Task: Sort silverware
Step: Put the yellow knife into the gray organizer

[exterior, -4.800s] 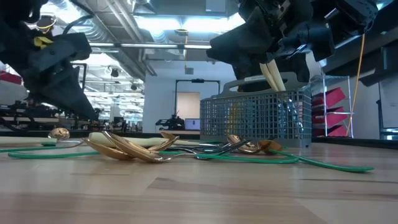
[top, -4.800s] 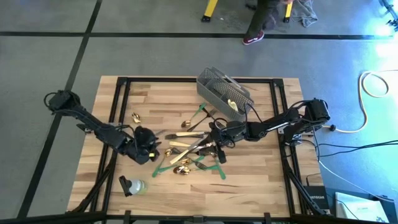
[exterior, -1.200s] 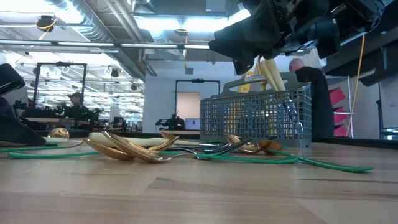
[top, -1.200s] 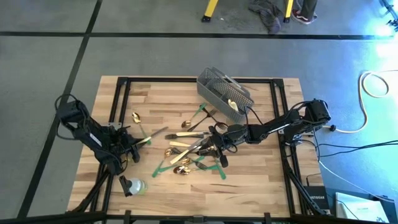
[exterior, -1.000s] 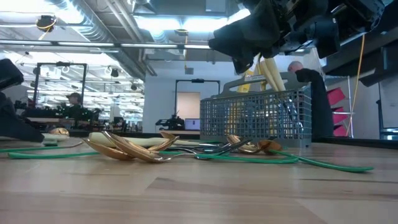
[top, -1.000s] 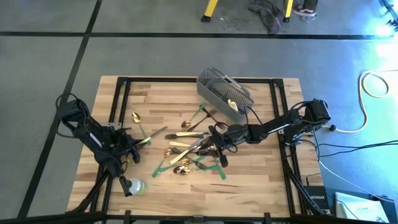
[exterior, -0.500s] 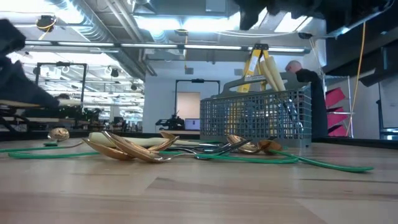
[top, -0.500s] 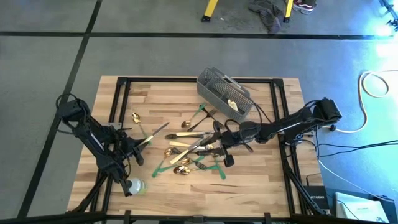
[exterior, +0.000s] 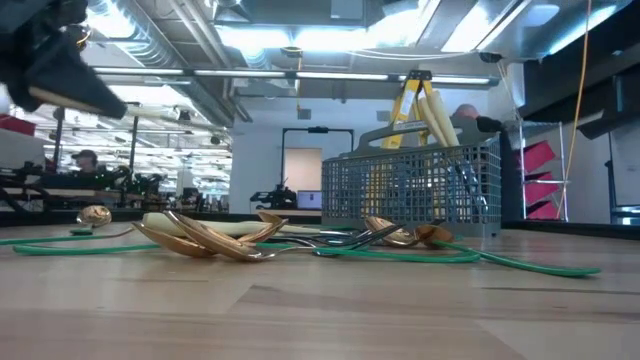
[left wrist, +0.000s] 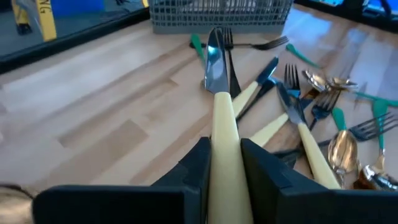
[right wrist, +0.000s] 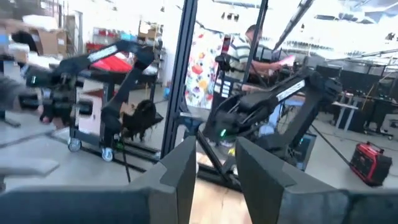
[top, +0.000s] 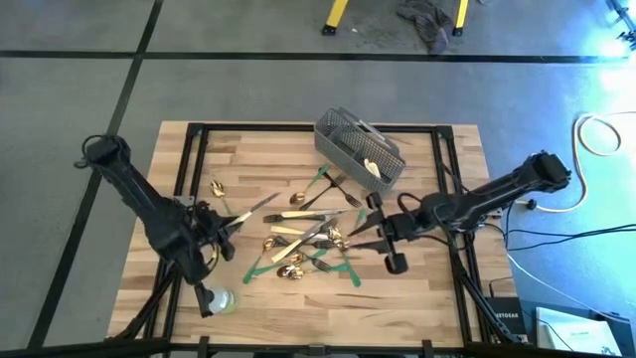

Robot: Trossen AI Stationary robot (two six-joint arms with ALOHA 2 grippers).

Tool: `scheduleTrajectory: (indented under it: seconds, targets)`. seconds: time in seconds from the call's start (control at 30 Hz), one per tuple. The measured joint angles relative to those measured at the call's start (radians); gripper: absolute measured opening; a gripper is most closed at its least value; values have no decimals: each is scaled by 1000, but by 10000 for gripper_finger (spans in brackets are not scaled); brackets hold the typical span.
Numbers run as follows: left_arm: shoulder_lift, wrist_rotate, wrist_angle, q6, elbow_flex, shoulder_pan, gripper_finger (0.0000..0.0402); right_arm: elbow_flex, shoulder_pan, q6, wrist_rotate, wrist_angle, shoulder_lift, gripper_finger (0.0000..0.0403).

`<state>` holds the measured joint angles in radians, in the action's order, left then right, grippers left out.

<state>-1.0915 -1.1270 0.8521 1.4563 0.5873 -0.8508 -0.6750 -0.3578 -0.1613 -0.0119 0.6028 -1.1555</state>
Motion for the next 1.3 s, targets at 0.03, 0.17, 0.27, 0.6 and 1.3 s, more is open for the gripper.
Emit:
scheduleTrajectory:
  seconds: [0.03, 0.17, 0.27, 0.6, 1.3]
  targets:
    - [33, 5, -11, -52, 0, 21, 50, 0, -10, -2, -18, -24, 13, 97]
    - [147, 66, -108, -306, 0, 126, 50, 0, -60, 4, -37, -51, 36, 97]
    - [204, 148, -233, -529, 0, 229, 50, 0, -122, -7, -2, -26, 36, 97]
    - [228, 510, -650, -1072, 0, 609, 50, 0, -283, -106, -77, -29, 36, 97]
    - [-320, 976, -681, -1501, 610, 978, 49, 0, -572, -63, -179, -243, 35, 97]
